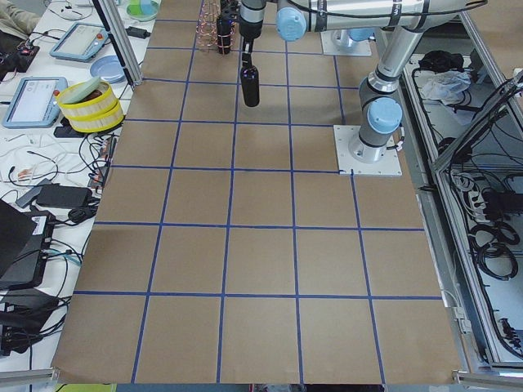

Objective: Place wine into wine basket
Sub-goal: 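Lift the bottle with the left gripper and stand it upright mid-table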

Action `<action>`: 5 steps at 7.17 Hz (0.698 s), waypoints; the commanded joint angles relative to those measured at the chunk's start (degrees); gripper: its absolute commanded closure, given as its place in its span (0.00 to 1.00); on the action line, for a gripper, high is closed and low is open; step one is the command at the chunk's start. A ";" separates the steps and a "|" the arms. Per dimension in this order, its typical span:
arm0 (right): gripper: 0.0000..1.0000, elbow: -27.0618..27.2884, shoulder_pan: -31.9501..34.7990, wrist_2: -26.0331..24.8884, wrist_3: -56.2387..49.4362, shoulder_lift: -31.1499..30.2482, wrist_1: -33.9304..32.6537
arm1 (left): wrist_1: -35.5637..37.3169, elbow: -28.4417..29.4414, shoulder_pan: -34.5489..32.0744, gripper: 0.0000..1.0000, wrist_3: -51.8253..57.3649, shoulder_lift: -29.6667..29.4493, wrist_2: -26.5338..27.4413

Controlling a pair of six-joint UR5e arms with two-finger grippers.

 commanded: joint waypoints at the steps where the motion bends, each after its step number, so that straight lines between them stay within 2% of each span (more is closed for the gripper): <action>1: 0.00 0.00 0.00 -0.09 0.00 0.00 0.00 | -0.22 -3.86 -10.60 1.00 -4.25 0.75 3.05; 2: 0.00 0.00 0.00 -0.09 0.00 0.00 0.00 | -0.04 -4.31 -12.37 1.00 -4.80 0.66 2.87; 5: 0.00 0.00 0.00 -0.09 0.00 0.00 0.00 | 4.60 -4.40 -12.04 1.00 -4.89 0.05 0.32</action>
